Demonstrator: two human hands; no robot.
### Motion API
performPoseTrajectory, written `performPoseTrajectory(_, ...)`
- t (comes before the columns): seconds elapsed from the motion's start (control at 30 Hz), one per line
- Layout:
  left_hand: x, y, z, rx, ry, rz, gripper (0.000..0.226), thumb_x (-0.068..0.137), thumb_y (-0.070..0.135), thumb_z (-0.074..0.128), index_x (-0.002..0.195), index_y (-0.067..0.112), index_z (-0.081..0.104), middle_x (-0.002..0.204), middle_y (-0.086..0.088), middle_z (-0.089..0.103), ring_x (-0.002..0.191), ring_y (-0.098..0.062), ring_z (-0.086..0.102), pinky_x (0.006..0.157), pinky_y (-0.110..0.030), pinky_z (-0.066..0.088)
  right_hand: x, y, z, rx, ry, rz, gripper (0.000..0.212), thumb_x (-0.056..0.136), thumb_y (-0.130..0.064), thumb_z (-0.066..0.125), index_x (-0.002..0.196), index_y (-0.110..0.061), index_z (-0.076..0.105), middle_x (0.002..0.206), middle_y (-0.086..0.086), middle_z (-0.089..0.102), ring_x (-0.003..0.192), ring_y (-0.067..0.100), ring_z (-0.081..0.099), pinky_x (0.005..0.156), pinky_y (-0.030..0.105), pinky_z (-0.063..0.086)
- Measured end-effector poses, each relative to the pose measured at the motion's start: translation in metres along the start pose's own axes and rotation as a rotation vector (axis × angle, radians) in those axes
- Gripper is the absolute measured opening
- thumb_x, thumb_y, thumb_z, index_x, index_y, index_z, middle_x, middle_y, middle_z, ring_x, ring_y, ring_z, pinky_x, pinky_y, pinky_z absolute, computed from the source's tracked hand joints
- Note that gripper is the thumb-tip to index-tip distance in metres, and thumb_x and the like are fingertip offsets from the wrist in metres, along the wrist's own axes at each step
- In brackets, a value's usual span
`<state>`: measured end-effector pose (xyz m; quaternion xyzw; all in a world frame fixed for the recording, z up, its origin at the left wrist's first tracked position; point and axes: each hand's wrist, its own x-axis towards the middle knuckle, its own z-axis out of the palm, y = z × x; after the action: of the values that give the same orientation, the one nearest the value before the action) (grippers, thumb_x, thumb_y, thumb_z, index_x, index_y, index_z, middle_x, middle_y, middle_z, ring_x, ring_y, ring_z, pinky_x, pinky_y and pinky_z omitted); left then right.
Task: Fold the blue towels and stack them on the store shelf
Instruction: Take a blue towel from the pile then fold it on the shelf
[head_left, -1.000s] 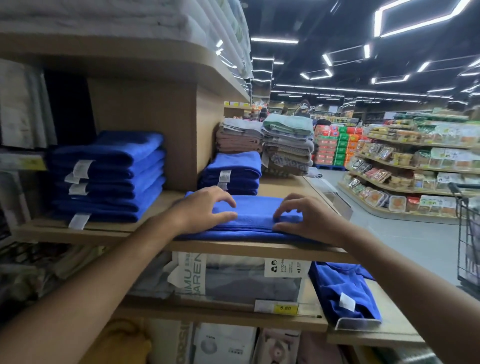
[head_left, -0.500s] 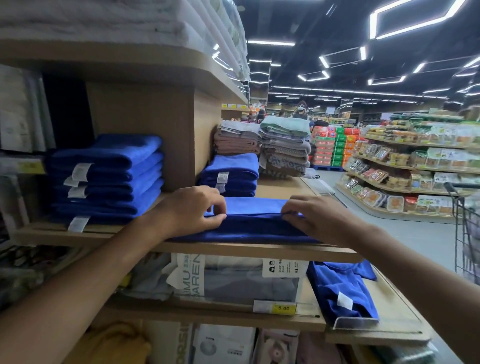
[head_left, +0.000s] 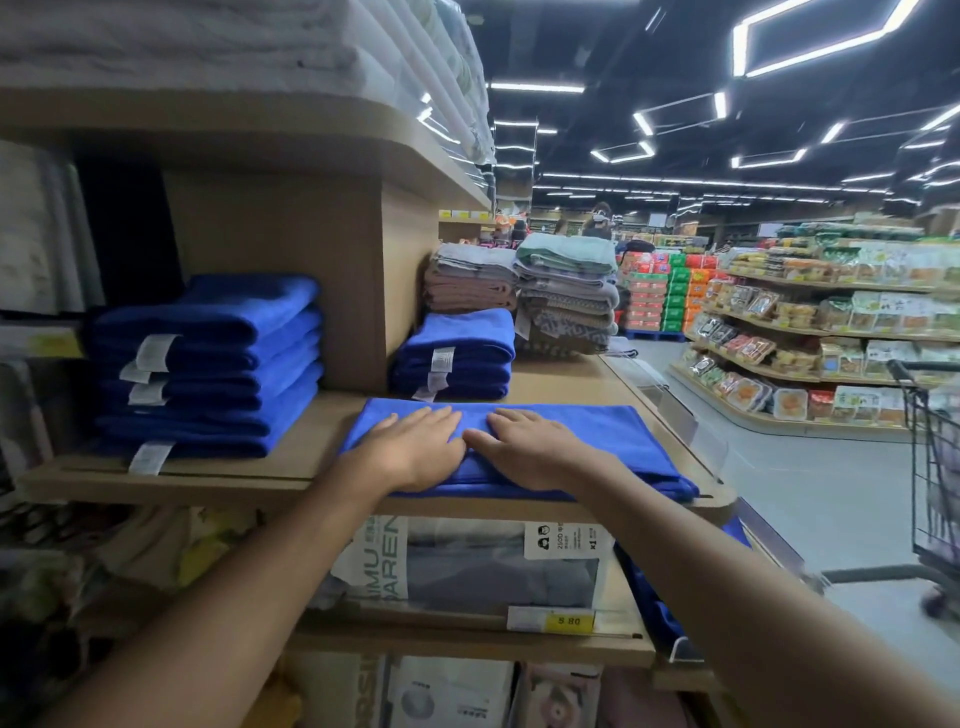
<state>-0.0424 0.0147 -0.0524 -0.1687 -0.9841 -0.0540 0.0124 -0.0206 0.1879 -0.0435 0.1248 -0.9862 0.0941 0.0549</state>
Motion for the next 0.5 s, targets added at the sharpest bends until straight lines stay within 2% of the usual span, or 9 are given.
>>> performPoseTrajectory(0.1, 0.002, -0.003, 0.001, 0.013, -0.022, -0.012, 0.064, 0.103, 0.054, 0.016, 0.161, 0.028, 0.011, 0.169, 0.012, 0.003, 0.155, -0.011, 0.002, 0.125, -0.044, 0.003, -0.016, 0.022, -0.001, -0.080, -0.017, 0.091, 0.083, 0.094, -0.077, 0.020, 0.151, -0.020, 0.041, 0.164, -0.002, 0.030, 0.153, 0.018, 0.021, 0.120, 0.045, 0.018)
performPoseTrajectory(0.2, 0.002, -0.005, 0.002, -0.006, -0.027, -0.016, 0.065, 0.102, 0.056, 0.016, 0.161, 0.030, 0.009, 0.168, 0.014, 0.001, 0.155, -0.010, 0.001, 0.124, -0.043, 0.001, -0.044, 0.054, -0.017, -0.169, -0.079, 0.176, 0.102, 0.080, -0.085, 0.005, 0.158, -0.024, 0.027, 0.167, 0.003, 0.020, 0.155, 0.022, 0.014, 0.123, 0.046, 0.016)
performPoseTrajectory(0.33, 0.001, -0.005, 0.003, -0.005, -0.014, -0.018, 0.065, 0.101, 0.056, 0.016, 0.161, 0.030, 0.009, 0.168, 0.015, 0.001, 0.155, -0.009, 0.001, 0.124, -0.043, 0.001, -0.071, 0.088, -0.025, -0.153, -0.139, 0.290, 0.074, 0.103, -0.061, 0.023, 0.161, -0.017, 0.017, 0.168, 0.014, 0.009, 0.154, 0.035, 0.010, 0.123, 0.053, 0.017)
performPoseTrajectory(0.4, 0.000, -0.004, 0.002, 0.003, -0.018, -0.025, 0.065, 0.102, 0.054, 0.017, 0.161, 0.029, 0.010, 0.168, 0.013, 0.002, 0.155, -0.010, 0.002, 0.124, -0.044, 0.002, -0.078, 0.092, -0.025, -0.117, -0.090, 0.385, 0.080, 0.100, -0.066, 0.026, 0.158, -0.011, 0.023, 0.162, 0.019, 0.024, 0.147, 0.039, 0.026, 0.118, 0.053, 0.027)
performPoseTrajectory(0.47, 0.001, 0.001, -0.002, -0.007, -0.031, -0.034, 0.064, 0.101, 0.051, 0.019, 0.161, 0.030, 0.009, 0.169, 0.011, 0.003, 0.155, -0.013, 0.002, 0.124, -0.048, 0.002, -0.079, 0.088, -0.028, -0.121, 0.039, 0.407, 0.081, 0.096, -0.072, 0.029, 0.148, -0.010, 0.034, 0.144, 0.020, 0.049, 0.129, 0.038, 0.046, 0.103, 0.049, 0.042)
performPoseTrajectory(0.5, 0.003, 0.005, -0.005, -0.025, -0.036, -0.038, 0.064, 0.100, 0.050, 0.020, 0.161, 0.031, 0.008, 0.169, 0.011, 0.004, 0.155, -0.014, 0.002, 0.123, -0.052, 0.002, -0.077, 0.085, -0.031, -0.156, 0.094, 0.390, 0.079, 0.095, -0.072, 0.033, 0.147, -0.013, 0.034, 0.136, 0.018, 0.056, 0.122, 0.036, 0.051, 0.096, 0.047, 0.046)
